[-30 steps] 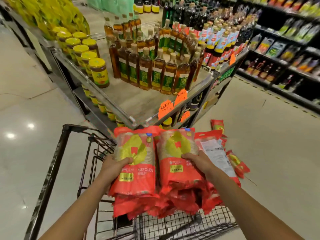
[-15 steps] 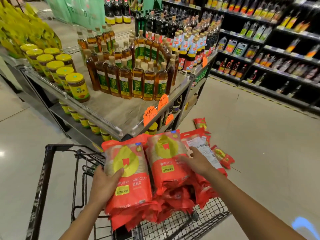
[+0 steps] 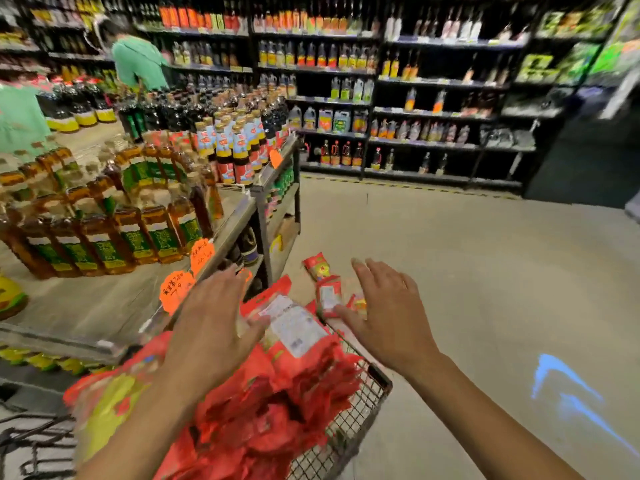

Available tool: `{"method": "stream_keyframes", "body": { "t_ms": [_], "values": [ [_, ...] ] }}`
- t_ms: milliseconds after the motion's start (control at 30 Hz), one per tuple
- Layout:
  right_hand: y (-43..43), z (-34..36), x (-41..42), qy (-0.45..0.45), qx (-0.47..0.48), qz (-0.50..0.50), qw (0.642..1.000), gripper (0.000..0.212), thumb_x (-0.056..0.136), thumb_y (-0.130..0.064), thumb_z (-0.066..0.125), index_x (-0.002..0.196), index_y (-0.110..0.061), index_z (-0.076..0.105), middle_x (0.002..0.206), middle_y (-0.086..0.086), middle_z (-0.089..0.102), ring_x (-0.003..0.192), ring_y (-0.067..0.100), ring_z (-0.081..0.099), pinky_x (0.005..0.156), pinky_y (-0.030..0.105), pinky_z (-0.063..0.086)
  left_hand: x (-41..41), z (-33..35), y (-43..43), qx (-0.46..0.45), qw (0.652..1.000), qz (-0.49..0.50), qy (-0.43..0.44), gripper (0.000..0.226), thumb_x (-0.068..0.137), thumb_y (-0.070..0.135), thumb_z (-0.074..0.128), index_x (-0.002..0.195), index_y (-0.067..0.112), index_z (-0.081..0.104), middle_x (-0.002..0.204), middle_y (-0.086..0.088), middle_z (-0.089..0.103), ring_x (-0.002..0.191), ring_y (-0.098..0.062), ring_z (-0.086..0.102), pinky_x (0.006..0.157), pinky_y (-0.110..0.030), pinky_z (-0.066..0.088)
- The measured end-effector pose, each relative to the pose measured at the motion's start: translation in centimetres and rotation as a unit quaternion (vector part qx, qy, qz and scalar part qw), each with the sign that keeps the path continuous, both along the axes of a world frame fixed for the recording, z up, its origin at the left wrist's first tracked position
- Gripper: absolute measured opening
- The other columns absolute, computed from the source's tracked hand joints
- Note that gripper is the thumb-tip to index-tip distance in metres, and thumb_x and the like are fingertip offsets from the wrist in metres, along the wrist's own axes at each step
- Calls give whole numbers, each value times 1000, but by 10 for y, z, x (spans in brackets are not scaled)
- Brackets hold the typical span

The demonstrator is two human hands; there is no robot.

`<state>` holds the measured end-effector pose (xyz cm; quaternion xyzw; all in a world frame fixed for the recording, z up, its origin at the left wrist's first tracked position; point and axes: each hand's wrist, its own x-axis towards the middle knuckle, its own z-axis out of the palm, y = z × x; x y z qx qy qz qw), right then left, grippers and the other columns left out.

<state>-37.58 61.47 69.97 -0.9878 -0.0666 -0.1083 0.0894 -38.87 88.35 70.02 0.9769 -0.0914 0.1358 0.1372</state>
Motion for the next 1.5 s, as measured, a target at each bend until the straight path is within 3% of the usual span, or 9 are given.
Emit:
{"method": "stream_keyframes", "body": {
  "t_ms": [167,333,433,533,667,800,867,1067,1500],
  "values": [
    [-117,21,-32,-1,6,-80,997,91,84,-74,18,159,-25,27,163,9,32,151,28,27,122,50,21,23,37,-140,76,989,-120,-44,83,85,66,44,147,11,47,149,-13,51,135,-34,49,111,-48,40],
    [-241,29,-68,6,11,-158,987,97,77,-77,1,161,-29,8,169,3,15,156,23,12,126,46,9,34,47,-287,88,972,-208,-70,79,89,66,42,147,12,47,151,-13,49,135,-34,48,112,-50,39],
    [-306,23,-90,17,21,-203,979,98,76,-78,-1,162,-29,3,170,3,11,156,23,9,126,46,9,34,44,-363,112,961,-242,-76,81,89,67,36,149,14,46,153,-12,48,136,-34,49,113,-48,35],
    [-361,15,-110,18,37,-246,968,99,77,-79,-1,162,-29,1,170,4,8,157,23,7,127,46,7,35,38,-424,116,954,-268,-61,85,89,71,27,156,20,33,162,-8,35,145,-31,38,119,-48,33],
    [-413,8,-124,26,42,-286,957,98,77,-79,-2,161,-30,-3,170,3,5,157,21,5,127,44,5,38,33,-486,130,945,-296,-54,80,95,69,38,160,24,25,166,-4,27,149,-27,31,123,-45,27],
    [-443,3,-116,34,57,-288,955,95,77,-79,0,160,-32,-8,171,0,2,157,19,0,127,43,1,49,32,-525,135,937,-319,-42,82,93,70,33,159,22,28,165,-6,31,148,-30,34,121,-47,31],
    [-453,1,-105,36,60,-282,957,95,78,-79,1,160,-32,-7,171,0,2,157,19,1,127,43,1,58,30,-538,140,936,-322,-28,81,94,69,34,160,24,24,167,-5,26,150,-29,30,122,-48,28],
    [-484,-3,-40,44,58,-260,963,96,77,-79,1,161,-32,-6,171,0,1,157,20,0,126,43,2,112,15,-565,129,944,-305,-12,81,91,69,37,156,21,35,161,-7,38,144,-32,41,118,-50,36],
    [-528,-12,208,93,7,-179,979,93,80,-77,5,161,-31,-4,170,2,3,157,22,4,126,44,4,318,-29,-598,79,968,-237,28,80,90,67,37,148,14,48,150,-11,52,133,-33,54,109,-52,46]
  ]
}}
